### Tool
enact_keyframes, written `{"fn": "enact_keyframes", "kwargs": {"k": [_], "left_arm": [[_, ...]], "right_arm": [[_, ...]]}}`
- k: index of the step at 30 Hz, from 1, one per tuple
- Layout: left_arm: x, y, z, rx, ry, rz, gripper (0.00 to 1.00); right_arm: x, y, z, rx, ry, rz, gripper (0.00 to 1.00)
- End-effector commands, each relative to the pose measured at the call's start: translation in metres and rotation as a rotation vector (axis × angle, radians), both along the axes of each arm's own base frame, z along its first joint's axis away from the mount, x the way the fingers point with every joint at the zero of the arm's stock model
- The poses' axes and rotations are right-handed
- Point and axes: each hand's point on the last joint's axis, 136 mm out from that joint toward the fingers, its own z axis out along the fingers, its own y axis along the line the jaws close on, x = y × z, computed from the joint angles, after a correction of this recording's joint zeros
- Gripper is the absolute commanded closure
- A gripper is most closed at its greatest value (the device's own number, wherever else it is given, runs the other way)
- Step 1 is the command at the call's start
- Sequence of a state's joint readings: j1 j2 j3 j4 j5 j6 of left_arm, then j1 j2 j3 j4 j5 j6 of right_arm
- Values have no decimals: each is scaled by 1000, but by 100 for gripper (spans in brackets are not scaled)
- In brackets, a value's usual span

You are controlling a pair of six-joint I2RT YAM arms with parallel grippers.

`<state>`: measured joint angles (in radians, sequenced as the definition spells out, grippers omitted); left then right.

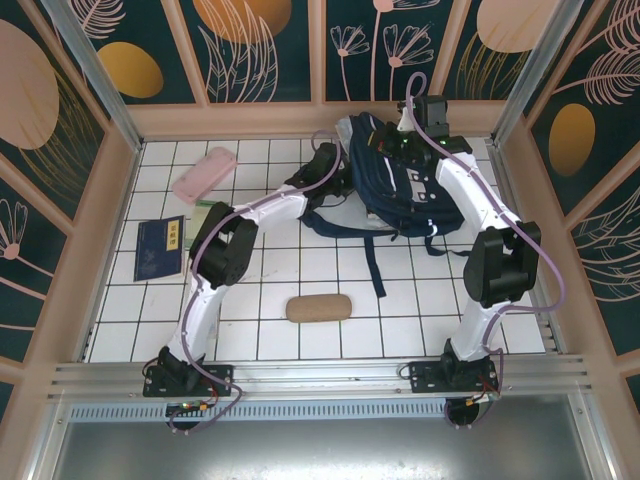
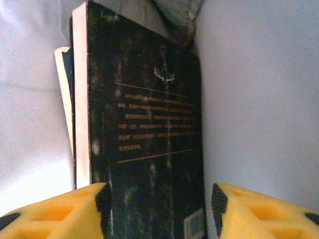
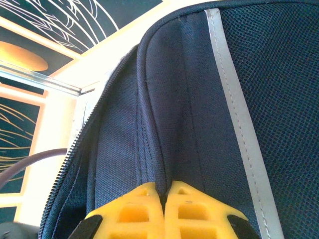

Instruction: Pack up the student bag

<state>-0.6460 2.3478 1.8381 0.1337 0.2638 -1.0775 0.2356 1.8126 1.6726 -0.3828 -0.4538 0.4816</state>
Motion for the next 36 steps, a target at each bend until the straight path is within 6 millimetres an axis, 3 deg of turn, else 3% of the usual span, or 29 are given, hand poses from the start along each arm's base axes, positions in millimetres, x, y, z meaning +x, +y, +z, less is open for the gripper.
{"fn": "enact_keyframes", "kwargs": {"k": [1, 4, 8, 15, 21, 25, 29, 33, 36], "left_arm": [[3, -7, -22, 13, 53, -14, 46], [5, -7, -38, 26, 90, 1, 47], [8, -17, -40, -14, 103, -12, 50], [1, -66, -3, -186, 31, -133, 52], [-9, -83, 22, -268, -12, -205, 52], [-14, -69, 42, -247, -52, -196, 48], [-14, -35, 53, -184, -74, -109, 41], [-10, -4, 35, -105, -35, -17, 36], [-9, 4, 14, -63, 14, 15, 34]], "right_arm": [[-6, 10, 54, 70, -138, 35, 100], [-6, 11, 55, 72, -139, 37, 100], [-6, 16, 53, 77, -135, 45, 100], [-4, 26, 49, 93, -119, 62, 100], [-2, 26, 48, 86, -116, 57, 100], [-3, 23, 46, 70, -114, 50, 100], [-4, 21, 44, 57, -115, 41, 100], [-6, 19, 41, 55, -112, 37, 100], [-6, 19, 41, 56, -111, 37, 100]]}}
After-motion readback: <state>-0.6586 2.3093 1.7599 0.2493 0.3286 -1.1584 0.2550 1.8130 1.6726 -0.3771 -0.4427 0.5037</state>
